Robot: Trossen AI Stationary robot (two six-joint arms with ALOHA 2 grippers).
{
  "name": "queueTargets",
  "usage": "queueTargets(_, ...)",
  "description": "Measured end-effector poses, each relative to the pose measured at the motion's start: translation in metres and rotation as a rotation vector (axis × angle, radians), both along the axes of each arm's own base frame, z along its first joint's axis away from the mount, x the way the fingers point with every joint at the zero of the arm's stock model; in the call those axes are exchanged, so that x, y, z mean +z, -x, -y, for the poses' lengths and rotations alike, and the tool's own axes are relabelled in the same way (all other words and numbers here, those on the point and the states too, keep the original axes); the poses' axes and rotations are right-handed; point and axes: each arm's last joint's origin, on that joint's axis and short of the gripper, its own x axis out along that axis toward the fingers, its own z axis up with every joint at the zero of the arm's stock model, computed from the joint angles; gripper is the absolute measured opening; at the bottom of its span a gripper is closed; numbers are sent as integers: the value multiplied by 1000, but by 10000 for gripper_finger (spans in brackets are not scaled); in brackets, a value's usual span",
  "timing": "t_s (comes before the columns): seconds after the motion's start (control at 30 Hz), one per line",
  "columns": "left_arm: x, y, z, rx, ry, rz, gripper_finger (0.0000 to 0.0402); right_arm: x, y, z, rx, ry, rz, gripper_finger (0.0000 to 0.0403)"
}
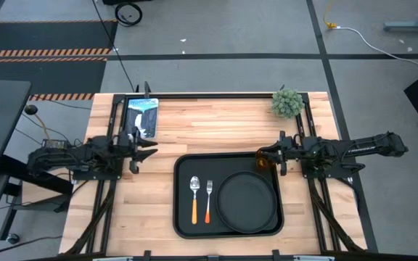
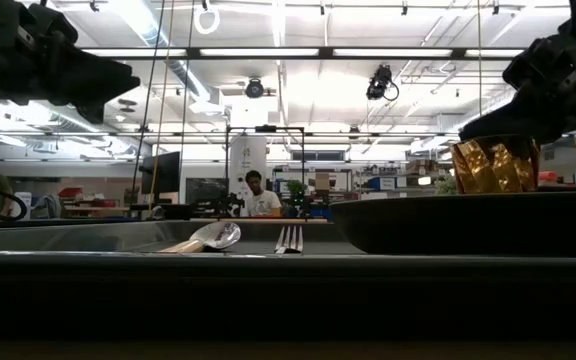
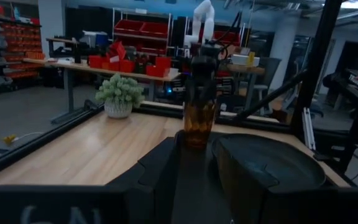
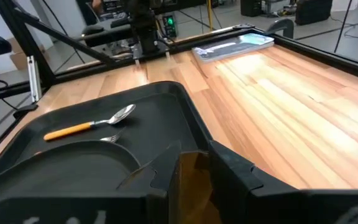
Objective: Pick and place plate/cup/fork/spoon on tray
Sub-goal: Return to Home Position
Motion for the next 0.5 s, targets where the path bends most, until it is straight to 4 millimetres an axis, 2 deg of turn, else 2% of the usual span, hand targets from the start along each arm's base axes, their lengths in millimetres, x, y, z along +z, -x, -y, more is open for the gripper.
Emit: queueTargets(0.5, 0, 0, 0, 0, 0, 6, 128, 6, -1, 0, 1, -5, 65, 88)
